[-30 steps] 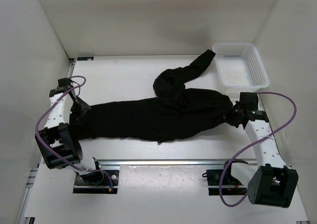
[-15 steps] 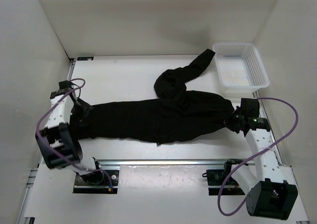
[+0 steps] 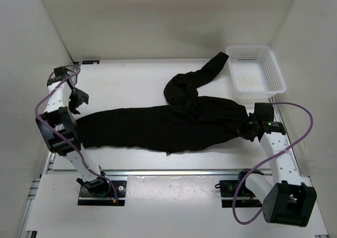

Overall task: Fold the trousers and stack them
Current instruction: Flatten the trousers out

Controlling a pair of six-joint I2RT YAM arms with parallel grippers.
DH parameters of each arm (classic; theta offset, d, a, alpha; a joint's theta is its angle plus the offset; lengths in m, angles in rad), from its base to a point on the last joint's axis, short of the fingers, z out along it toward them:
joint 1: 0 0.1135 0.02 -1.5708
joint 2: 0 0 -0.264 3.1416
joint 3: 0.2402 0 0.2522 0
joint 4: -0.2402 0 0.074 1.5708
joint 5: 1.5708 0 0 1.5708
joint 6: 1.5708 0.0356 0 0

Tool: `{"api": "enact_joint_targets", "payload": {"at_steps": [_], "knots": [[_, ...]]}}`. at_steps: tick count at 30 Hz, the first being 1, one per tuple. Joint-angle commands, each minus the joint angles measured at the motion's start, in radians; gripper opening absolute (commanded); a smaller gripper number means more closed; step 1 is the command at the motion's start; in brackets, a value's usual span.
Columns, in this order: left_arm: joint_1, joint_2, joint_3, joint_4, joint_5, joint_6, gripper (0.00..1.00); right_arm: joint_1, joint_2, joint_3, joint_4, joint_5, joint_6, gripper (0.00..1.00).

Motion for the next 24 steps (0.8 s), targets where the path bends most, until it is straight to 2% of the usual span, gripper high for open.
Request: {"api": "enact_joint_targets", "payload": {"at_steps": [1, 3, 11, 15, 16, 19, 21, 24], "knots": [[0.008, 0.122, 0.102, 0.009, -0.004, -0.003, 0.72, -0.005, 0.017, 0.054, -0.009, -0.012, -0.028, 0.00], [0.008, 0.182, 0.116, -0.018, -0.004, -0.003, 0.73, -0.014, 0.017, 0.063, -0.009, -0.012, -0.028, 0.00], [0.029, 0.202, 0.017, 0.004, -0.035, -0.042, 0.73, -0.014, 0.026, 0.063, -0.018, -0.012, -0.018, 0.00], [0.029, 0.251, 0.017, 0.004, -0.044, -0.051, 0.65, -0.014, 0.026, 0.072, -0.018, -0.012, -0.018, 0.00], [0.029, 0.260, 0.017, 0.004, -0.044, -0.051, 0.60, -0.014, 0.026, 0.072, -0.018, -0.012, -0.018, 0.00], [0.029, 0.226, 0.026, -0.006, -0.044, -0.051, 0.12, -0.014, 0.026, 0.081, -0.027, 0.006, -0.018, 0.00], [0.029, 0.176, 0.044, -0.022, -0.065, -0.039, 0.10, -0.014, 0.026, 0.091, -0.027, 0.006, -0.018, 0.00], [0.017, 0.015, 0.053, -0.075, -0.143, -0.016, 0.10, -0.014, 0.017, 0.091, -0.037, 0.026, -0.018, 0.00]]}}
